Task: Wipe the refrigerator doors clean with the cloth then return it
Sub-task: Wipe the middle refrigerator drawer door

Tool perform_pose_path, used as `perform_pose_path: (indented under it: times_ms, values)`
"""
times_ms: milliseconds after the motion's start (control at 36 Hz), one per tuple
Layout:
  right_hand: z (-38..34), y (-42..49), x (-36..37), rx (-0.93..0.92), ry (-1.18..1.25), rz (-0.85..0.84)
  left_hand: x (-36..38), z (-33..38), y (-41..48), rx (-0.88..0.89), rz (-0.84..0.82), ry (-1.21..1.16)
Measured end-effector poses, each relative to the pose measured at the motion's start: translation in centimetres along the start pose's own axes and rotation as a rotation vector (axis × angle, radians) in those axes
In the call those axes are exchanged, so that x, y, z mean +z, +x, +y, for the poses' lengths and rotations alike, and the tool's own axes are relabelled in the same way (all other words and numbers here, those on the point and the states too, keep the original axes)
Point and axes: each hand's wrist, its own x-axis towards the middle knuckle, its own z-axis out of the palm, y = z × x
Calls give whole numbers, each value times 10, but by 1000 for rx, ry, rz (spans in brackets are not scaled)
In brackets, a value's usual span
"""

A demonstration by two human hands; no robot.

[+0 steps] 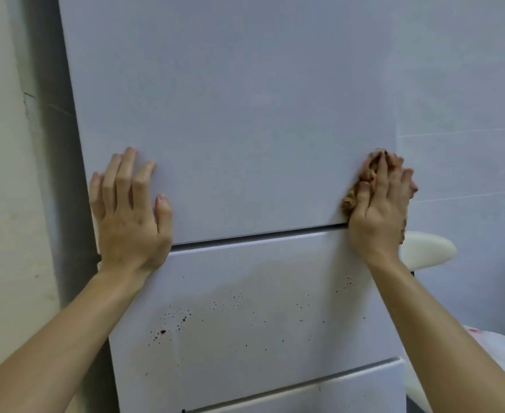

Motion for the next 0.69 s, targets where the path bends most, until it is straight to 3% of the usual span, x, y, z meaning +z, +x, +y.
perform_pose_path:
  times_ms: [139,333,528,694]
  values:
    - [-19,-9,10,166,-6,42,-3,0,-1,-14,-4,-30]
    - [-46,-33,26,132,-31,62,-18,-14,-5,58,-100,-40]
    - [-115,-83,62,-94,-79,39,-29,-31,-21,54,-119,-67]
    - [-193,-144,103,-505,7,-17,-42,-75,-32,19,-70,-8]
